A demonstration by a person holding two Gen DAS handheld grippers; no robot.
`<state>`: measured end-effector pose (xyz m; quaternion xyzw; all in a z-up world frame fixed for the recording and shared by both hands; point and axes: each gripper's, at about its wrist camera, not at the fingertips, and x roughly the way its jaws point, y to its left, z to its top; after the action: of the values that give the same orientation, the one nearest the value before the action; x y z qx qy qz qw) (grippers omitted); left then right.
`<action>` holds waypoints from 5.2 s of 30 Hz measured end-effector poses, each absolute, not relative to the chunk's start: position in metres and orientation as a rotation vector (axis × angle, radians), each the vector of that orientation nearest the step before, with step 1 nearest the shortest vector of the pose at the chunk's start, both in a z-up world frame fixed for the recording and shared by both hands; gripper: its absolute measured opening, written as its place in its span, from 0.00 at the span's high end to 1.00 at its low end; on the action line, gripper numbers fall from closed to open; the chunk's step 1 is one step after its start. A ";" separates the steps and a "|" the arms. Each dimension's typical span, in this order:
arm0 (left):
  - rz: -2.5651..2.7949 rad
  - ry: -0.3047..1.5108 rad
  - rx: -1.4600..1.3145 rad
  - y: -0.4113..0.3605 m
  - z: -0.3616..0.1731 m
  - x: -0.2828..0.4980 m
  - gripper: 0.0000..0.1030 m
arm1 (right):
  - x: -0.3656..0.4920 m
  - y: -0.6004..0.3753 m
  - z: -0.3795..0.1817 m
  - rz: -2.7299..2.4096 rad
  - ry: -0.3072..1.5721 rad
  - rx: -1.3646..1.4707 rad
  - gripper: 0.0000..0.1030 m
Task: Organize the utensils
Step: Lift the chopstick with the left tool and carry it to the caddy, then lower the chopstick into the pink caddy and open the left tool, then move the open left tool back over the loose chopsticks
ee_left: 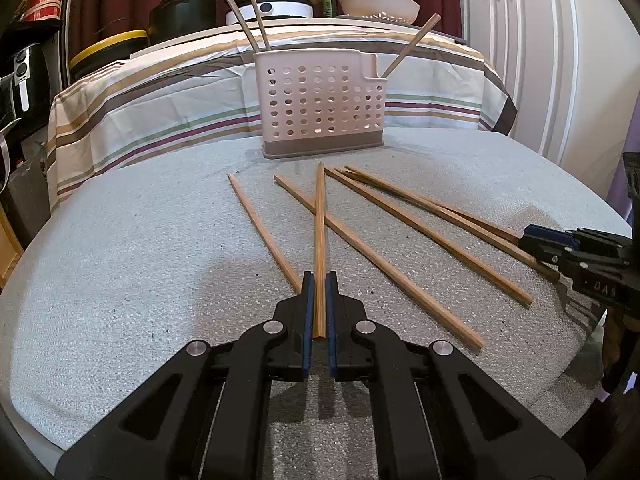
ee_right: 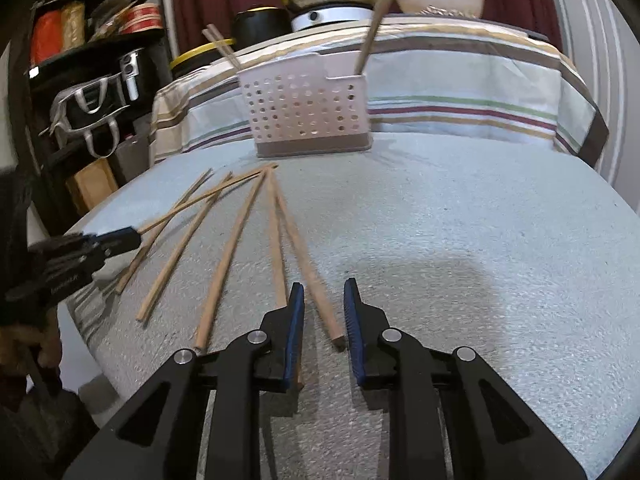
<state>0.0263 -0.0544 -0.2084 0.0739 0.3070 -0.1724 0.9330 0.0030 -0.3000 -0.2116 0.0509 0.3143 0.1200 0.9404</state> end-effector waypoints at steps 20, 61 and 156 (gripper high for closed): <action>-0.333 0.527 0.125 -0.050 -0.179 0.015 0.94 | -0.006 -0.298 -0.173 0.238 0.524 0.115 0.93; -0.344 0.387 0.036 -0.034 -0.064 0.099 0.95 | 0.088 -0.298 -0.067 0.231 0.385 0.107 0.93; -0.253 0.657 -0.026 -0.040 -0.181 0.036 0.39 | -0.006 -0.293 -0.192 0.249 0.544 0.100 0.59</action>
<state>0.0360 -0.0403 -0.1807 -0.0129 0.3216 -0.1238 0.9387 -0.0061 -0.2931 -0.1919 0.0492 0.2677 0.1227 0.9544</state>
